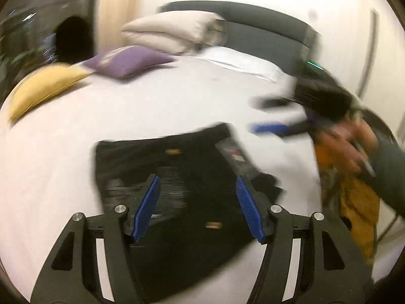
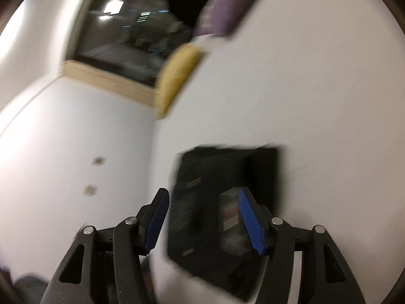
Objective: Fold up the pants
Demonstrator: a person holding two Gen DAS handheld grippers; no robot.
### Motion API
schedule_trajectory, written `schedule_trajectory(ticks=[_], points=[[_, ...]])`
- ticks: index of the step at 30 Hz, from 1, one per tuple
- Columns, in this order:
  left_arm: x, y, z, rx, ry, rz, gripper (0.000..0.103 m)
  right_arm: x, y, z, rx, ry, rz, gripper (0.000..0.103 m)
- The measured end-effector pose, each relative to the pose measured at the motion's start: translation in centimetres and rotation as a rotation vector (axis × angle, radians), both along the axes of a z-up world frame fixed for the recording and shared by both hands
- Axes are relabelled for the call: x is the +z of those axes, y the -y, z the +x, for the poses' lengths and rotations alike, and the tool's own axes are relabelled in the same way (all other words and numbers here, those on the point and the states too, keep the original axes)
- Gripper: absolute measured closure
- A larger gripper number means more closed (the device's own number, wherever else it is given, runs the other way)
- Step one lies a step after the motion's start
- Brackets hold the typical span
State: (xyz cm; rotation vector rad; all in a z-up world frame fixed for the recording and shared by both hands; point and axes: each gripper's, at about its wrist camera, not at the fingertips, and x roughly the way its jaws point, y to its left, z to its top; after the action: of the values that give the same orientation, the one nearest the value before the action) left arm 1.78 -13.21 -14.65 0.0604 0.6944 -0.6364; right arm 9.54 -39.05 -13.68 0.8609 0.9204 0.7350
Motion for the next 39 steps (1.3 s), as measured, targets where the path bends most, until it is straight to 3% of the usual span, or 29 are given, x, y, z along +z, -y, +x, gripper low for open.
schedule_trajectory(ticks=[3, 5, 7, 8, 9, 10, 12, 14, 17, 20, 21, 23, 24, 26, 27, 29, 31, 32, 37, 39], points=[[-1.9, -1.9, 1.8, 0.040, -0.046, 0.010, 0.042, -1.8, -2.7, -1.5, 0.062, -0.020, 0.029, 0.042], [-3.8, -2.0, 2.7, 0.024, -0.108, 0.045, 0.042, -5.9, -4.4, -1.7, 0.079, -0.139, -0.029, 0.042], [-6.1, -1.7, 3.3, 0.013, -0.184, 0.078, 0.042, -9.0, -4.2, -1.9, 0.054, -0.193, -0.098, 0.081], [-7.4, -1.7, 3.3, 0.014, -0.196, 0.099, 0.043, -9.7, -3.7, -2.0, 0.031, -0.210, -0.087, 0.103], [-7.7, -2.0, 2.9, 0.016, -0.168, 0.084, 0.042, -10.5, -2.9, -2.1, 0.017, -0.228, -0.013, 0.103], [-7.6, -2.1, 2.8, 0.016, -0.166, 0.078, 0.042, -10.6, -2.5, -2.3, 0.010, -0.229, -0.001, 0.103], [-6.9, -2.4, 3.0, 0.014, -0.179, 0.065, 0.042, -9.1, -2.5, -2.8, 0.025, -0.199, -0.072, 0.103], [-5.7, -3.1, 3.2, 0.009, -0.167, 0.033, 0.042, -7.1, -2.5, -3.2, 0.049, -0.183, -0.118, 0.096], [-3.4, -4.1, 3.6, 0.021, -0.118, -0.011, 0.042, -3.5, -3.5, -3.7, 0.104, -0.085, -0.093, 0.080], [-2.7, -4.1, 5.5, 0.028, -0.114, -0.013, 0.042, -1.5, -6.3, -3.9, 0.189, -0.004, -0.060, 0.045], [-2.9, -3.7, 5.4, 0.025, -0.114, -0.002, 0.042, -2.3, -7.3, -4.2, 0.221, -0.009, -0.068, 0.041], [-4.8, -2.5, 6.6, 0.011, -0.178, 0.070, 0.042, -6.6, -8.4, -4.3, 0.266, -0.127, -0.184, 0.041], [-6.3, -1.9, 7.1, -0.002, -0.234, 0.091, 0.042, -8.3, -8.3, -4.4, 0.263, -0.173, -0.202, 0.065], [-6.7, -2.4, 7.2, -0.002, -0.244, 0.056, 0.042, -9.9, -6.5, -4.7, 0.207, -0.225, -0.158, 0.099], [-6.3, -2.7, 7.3, -0.004, -0.249, 0.048, 0.042, -9.6, -5.6, -5.1, 0.192, -0.230, -0.155, 0.101], [-4.6, -3.0, 7.7, -0.014, -0.218, 0.029, 0.042, -7.6, -5.2, -5.4, 0.206, -0.173, -0.177, 0.094], [-3.2, -3.1, 8.9, -0.019, -0.178, 0.022, 0.042, -5.4, -5.4, -4.6, 0.198, -0.106, -0.161, 0.067], [-2.9, -3.0, 9.6, -0.018, -0.173, 0.019, 0.042, -4.5, -5.1, -4.2, 0.180, -0.074, -0.150, 0.048], [-2.8, -1.8, 14.0, -0.010, -0.181, 0.045, 0.042, -0.9, -5.7, 1.4, 0.134, 0.072, -0.030, 0.045], [-4.3, -1.5, 15.8, 0.007, -0.236, 0.067, 0.042, -2.2, -5.6, 3.9, 0.077, 0.041, -0.062, 0.036]])
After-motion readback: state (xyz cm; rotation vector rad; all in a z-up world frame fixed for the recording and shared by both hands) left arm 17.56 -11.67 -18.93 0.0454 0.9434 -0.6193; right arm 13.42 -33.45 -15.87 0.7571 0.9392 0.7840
